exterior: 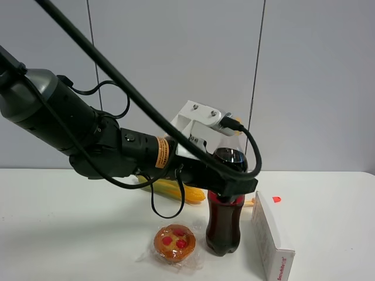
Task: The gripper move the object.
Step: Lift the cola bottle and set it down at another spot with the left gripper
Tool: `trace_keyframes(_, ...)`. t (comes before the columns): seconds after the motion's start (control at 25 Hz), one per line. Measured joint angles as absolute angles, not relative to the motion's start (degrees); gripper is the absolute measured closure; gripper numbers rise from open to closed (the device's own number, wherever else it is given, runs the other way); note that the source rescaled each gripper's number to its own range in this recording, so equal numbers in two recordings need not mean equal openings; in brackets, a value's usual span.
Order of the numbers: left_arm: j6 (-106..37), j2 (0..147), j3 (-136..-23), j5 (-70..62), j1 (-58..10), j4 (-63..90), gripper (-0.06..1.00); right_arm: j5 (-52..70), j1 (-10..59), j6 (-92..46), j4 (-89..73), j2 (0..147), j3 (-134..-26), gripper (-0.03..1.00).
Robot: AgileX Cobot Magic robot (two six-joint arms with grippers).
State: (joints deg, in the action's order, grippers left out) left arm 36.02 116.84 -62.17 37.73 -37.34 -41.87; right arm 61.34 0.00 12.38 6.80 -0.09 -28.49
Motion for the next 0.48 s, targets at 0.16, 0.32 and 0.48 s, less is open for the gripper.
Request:
trace_keyframes(0.16,41.0,116.8,-62.2,39.0,-37.3,-44.0,-0.04,61.3,0.0,12.4,6.8,-0.1,-28.5,-0.03)
trace_keyframes(0.32,42.9,116.8,-61.9,41.4,-37.3,-44.5,-0.05,61.3,0.0,12.4,6.8,-0.1,-28.5,-0.03)
trace_keyframes(0.48,43.2,115.7,-59.8,43.2,-37.3,-46.7,-0.05,61.3,0.0,12.4,6.8,-0.1,-28.5,-0.03)
